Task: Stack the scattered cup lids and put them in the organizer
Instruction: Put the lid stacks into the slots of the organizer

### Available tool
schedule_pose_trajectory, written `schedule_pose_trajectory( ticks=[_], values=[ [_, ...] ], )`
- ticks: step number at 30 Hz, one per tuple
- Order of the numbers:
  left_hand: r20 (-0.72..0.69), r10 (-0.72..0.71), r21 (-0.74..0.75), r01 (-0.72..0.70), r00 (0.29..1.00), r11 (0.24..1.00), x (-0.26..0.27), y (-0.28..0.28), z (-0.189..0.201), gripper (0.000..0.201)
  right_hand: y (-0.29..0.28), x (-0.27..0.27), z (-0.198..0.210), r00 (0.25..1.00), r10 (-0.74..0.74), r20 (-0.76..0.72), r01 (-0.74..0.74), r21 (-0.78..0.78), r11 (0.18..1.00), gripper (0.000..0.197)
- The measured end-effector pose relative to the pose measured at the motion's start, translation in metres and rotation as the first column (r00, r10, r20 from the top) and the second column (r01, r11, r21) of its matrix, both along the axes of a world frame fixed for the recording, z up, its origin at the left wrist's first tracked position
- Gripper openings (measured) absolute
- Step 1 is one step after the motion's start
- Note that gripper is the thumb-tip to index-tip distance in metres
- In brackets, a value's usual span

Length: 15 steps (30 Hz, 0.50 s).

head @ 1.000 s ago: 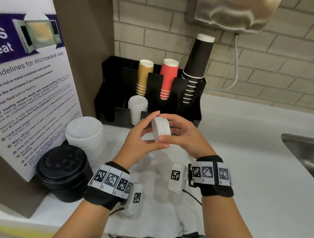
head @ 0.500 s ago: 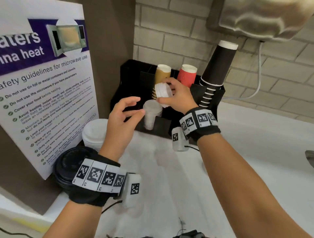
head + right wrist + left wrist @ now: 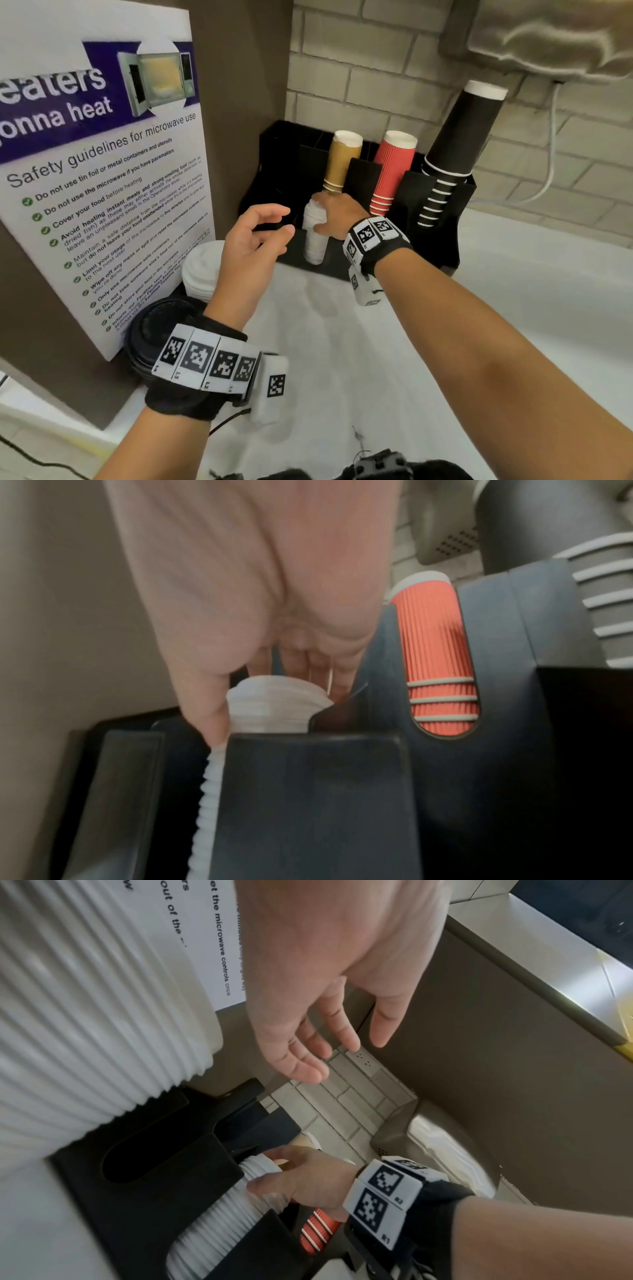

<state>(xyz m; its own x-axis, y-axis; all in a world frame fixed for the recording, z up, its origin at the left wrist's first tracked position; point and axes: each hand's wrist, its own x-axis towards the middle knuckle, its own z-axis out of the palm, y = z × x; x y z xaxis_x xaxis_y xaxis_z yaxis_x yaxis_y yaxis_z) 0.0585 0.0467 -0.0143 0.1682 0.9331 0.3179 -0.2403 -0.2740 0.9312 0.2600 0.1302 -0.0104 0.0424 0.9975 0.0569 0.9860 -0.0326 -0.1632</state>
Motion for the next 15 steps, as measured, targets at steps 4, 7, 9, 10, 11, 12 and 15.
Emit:
schedule_pose_trajectory(
  ticks=[4, 7, 9, 10, 11, 12, 15],
  values=[
    [-0.001, -0.005, 0.001, 0.005, 1.000, 1.000, 0.003, 0.001, -0.002, 0.026, -0.007, -0.010, -0.005, 0.950, -0.052, 0.309, 0.044, 0.034, 0.998, 0.058],
    [0.001, -0.014, 0.003, 0.014, 1.000, 1.000, 0.006, 0.000, -0.004, 0.027, -0.011, -0.021, -0.012, 0.923, -0.103, 0.370, 0.068, 0.106, 0.992, 0.039],
    [0.001, -0.020, 0.009, 0.020, 1.000, 1.000, 0.007, -0.001, -0.005, 0.028, -0.014, -0.025, -0.018, 0.917, -0.107, 0.384, 0.058, 0.136, 0.989, 0.034],
    [-0.001, -0.021, 0.011, 0.021, 1.000, 1.000, 0.007, -0.001, -0.006, 0.028, -0.015, -0.028, -0.021, 0.914, -0.105, 0.393, 0.054, 0.138, 0.989, 0.035],
    [-0.003, -0.023, 0.011, 0.023, 1.000, 1.000, 0.007, -0.001, -0.006, 0.028, -0.017, -0.030, -0.023, 0.914, -0.106, 0.392, 0.059, 0.130, 0.990, 0.037],
    [-0.003, -0.025, 0.011, 0.025, 1.000, 1.000, 0.006, -0.001, -0.006, 0.028, -0.017, -0.031, -0.025, 0.919, -0.115, 0.377, 0.075, 0.119, 0.990, 0.040],
    [0.000, -0.032, 0.015, 0.032, 0.999, 0.999, 0.005, -0.002, -0.006, 0.029, -0.019, -0.033, -0.023, 0.948, -0.146, 0.282, 0.129, 0.077, 0.989, 0.053]
  ],
)
